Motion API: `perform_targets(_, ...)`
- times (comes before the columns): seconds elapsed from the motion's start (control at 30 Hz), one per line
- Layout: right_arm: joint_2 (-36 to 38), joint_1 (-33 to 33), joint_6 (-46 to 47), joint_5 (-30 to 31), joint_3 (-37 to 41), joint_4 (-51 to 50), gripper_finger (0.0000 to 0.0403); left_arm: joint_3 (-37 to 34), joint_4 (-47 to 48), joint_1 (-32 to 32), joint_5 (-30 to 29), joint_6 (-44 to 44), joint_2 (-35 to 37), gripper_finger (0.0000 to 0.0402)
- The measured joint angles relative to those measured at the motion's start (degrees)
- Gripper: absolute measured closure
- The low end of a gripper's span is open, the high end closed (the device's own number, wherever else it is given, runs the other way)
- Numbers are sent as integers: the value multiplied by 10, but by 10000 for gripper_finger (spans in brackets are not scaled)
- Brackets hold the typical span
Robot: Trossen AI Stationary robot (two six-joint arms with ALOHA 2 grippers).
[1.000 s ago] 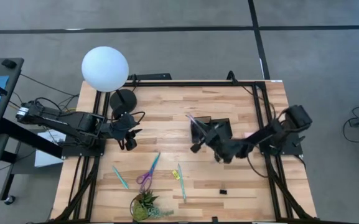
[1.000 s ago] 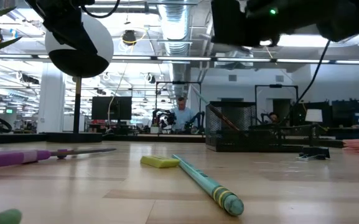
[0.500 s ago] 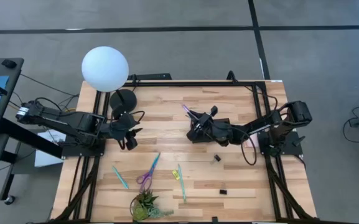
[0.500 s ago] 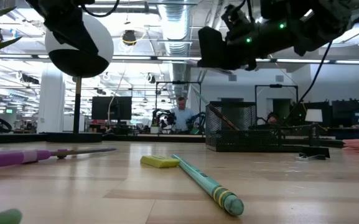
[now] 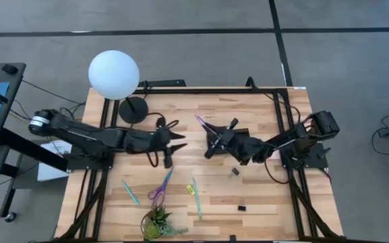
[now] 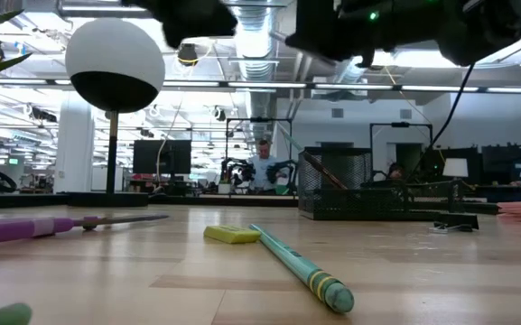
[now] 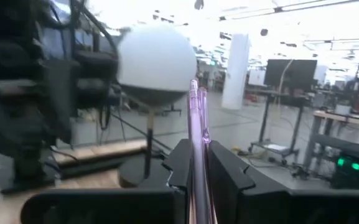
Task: Pick and place office supplies into organizer
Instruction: Put the violet pen into the black desk organizer
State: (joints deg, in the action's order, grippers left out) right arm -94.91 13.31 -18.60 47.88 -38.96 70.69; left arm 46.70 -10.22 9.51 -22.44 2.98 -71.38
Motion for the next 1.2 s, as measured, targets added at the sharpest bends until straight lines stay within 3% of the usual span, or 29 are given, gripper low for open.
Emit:
perform_targets(0.17,0,36,-63,0,0,74,374,0,-127,-21,8,-33,-43,274)
perform_targets(0.53,0,64,-99,0,0,114,373,0,-353,-54,155,-63,-96,274)
perform_targets(1.2,0,46,-113,-40,-1,147,374,0,-343,-99,173,-39,-104,274)
